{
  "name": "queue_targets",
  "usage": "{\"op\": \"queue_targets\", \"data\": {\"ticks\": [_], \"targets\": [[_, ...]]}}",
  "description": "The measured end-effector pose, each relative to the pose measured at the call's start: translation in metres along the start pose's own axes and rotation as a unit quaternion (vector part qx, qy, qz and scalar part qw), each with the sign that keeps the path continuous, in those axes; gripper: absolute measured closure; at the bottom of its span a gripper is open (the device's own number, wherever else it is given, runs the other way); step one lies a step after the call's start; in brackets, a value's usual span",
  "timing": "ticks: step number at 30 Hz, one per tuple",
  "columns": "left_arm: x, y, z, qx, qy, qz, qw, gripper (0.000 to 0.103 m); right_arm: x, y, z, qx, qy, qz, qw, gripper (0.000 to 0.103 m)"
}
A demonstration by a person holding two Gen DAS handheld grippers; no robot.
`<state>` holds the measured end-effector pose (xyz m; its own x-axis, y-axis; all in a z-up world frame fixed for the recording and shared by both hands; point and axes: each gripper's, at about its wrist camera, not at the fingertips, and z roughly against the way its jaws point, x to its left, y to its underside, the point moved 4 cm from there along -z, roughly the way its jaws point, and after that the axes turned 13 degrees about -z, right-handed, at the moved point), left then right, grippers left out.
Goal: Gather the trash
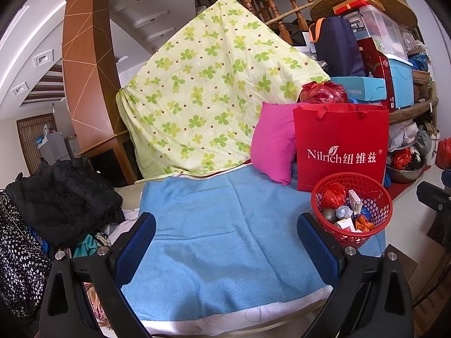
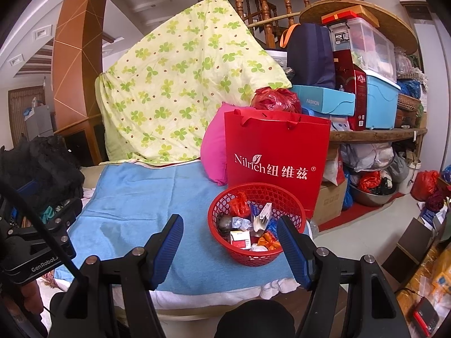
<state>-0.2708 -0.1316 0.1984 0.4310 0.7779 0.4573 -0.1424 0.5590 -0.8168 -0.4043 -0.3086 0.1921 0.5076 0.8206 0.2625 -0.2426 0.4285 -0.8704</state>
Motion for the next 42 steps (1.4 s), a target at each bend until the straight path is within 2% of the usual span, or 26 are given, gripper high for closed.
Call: {"op": "queue_targets", "data": {"ticks": [18, 42], "targets": [[0.005, 0.004, -0.001, -0.001, -0.001, 0.001, 1.0000, 0.003, 0.015, 0.003, 0.005, -0.004, -0.003, 0.012, 1.000, 0.031], [0.003, 0.011, -0.005, 0.006, -0.006, 0.001, 1.0000, 0.003, 0.010, 0.002, 0.001, 0.000, -0.004, 0.004, 1.000, 0.031]]}}
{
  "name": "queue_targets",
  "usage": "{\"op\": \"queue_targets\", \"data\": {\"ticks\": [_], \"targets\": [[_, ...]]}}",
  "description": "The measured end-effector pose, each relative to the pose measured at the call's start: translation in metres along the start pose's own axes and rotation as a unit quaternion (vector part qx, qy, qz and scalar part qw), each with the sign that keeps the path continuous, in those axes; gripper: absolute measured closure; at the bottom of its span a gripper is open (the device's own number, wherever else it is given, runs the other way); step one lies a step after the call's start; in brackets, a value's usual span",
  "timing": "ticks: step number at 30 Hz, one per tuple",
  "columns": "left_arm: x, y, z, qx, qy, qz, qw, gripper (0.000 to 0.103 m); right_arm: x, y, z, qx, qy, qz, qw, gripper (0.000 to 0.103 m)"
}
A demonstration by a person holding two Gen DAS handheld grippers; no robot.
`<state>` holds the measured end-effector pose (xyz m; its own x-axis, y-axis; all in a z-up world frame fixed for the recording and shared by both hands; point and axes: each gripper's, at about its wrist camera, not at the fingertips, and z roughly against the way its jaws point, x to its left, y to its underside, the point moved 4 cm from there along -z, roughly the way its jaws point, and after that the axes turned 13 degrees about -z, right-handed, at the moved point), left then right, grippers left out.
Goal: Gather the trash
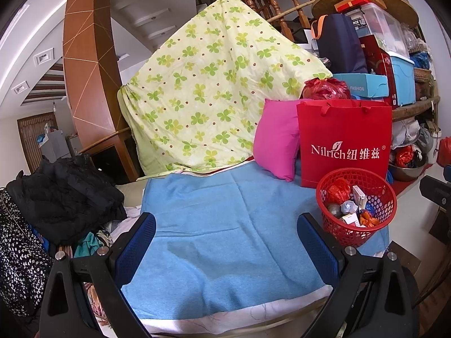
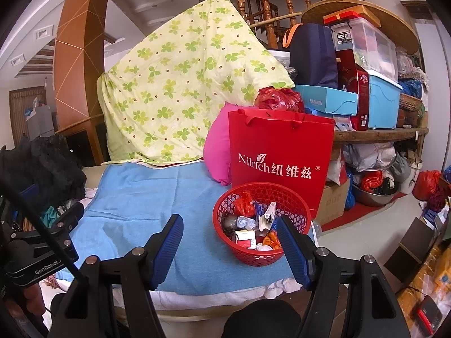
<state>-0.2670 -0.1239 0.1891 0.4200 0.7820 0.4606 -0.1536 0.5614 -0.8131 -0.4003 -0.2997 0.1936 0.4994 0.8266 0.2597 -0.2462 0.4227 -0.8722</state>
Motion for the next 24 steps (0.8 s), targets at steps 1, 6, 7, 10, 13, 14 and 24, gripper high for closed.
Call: {"op": "queue_targets", "data": {"ticks": [1, 6, 7, 10, 13, 14, 24], "targets": [[0.000, 0.000, 0.000, 0.000, -0.001, 0.000, 1.0000, 0.003, 0.000, 0.000, 0.000, 0.000, -0.001, 0.000, 1.000, 0.031], [-0.009, 0.000, 0.000, -0.003, 0.000, -0.009, 1.0000, 0.003, -0.004, -0.001, 0.001, -0.002, -0.001, -0.005, 1.000, 0.031], [-0.009, 0.000, 0.000, -0.004, 0.001, -0.010, 0.9999, 0.003, -0.005, 0.000, 0.003, -0.003, -0.001, -0.007, 1.000, 0.031], [-0.012, -0.002, 0.002, -0.006, 0.000, -0.013, 0.9999, 0.003, -0.008, -0.001, 0.005, -0.006, -0.001, -0.012, 1.000, 0.031], [-0.014, -0.007, 0.006, -0.008, -0.002, -0.016, 0.9998, 0.003, -0.010, 0.000, 0.007, -0.006, -0.002, -0.016, 1.000, 0.031], [-0.016, -0.008, 0.007, -0.009, -0.001, -0.017, 0.9998, 0.003, -0.010, 0.000, 0.007, -0.006, -0.002, -0.017, 1.000, 0.031], [-0.023, -0.015, 0.012, -0.014, 0.003, -0.030, 0.9994, 0.003, -0.015, -0.001, 0.009, -0.007, 0.000, -0.023, 1.000, 0.031]]}}
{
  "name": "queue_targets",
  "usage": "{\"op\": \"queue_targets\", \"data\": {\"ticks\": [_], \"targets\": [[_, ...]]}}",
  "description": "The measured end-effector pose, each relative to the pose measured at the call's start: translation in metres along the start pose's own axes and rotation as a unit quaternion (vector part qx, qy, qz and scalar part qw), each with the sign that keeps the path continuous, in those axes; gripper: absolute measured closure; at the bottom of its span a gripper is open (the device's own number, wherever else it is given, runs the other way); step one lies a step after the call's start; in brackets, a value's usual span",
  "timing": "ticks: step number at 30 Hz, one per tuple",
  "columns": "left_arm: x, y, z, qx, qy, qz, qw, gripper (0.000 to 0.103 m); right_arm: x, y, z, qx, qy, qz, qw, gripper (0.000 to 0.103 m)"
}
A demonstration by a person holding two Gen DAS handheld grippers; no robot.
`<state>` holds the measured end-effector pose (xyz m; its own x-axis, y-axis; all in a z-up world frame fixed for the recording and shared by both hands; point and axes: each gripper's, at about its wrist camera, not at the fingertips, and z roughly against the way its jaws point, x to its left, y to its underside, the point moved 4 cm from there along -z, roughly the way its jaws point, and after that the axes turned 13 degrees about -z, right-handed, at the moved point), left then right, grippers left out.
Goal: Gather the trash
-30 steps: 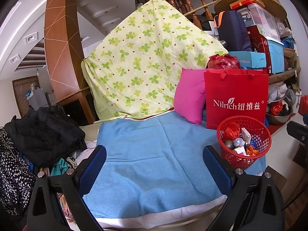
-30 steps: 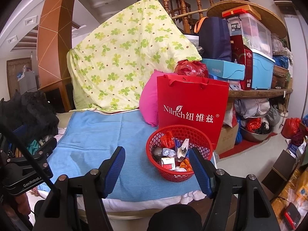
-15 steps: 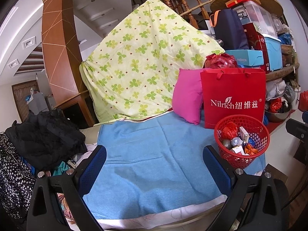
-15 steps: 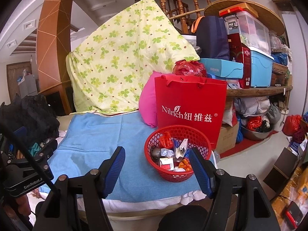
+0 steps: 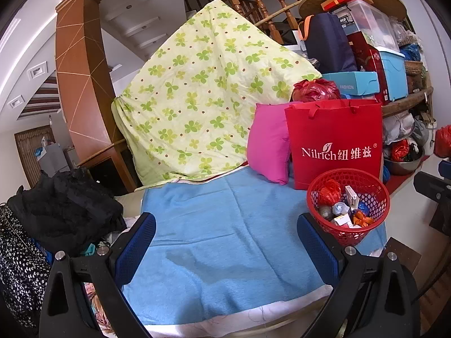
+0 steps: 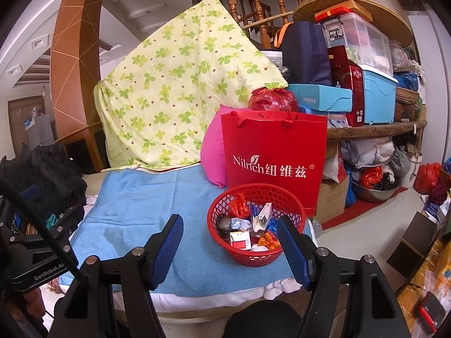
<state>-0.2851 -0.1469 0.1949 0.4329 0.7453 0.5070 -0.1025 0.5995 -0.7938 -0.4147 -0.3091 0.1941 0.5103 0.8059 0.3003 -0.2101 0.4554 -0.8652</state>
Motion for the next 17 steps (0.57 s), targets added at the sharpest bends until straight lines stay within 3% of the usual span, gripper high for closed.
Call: {"op": "queue_targets", "data": {"ticks": [12, 17], "targets": [[-0.009, -0.004, -0.011, -0.004, 0.016, -0.004, 0.9999, 0.003, -0.008, 0.000, -0.021, 0.013, 0.015, -0.010, 1.000, 0.031], [0.012, 0.000, -0.034, -0.019, 0.041, 0.045, 0.9980, 0.003, -0.001, 0.001, -0.046, 0.020, 0.011, -0.007, 1.000, 0.031]]}}
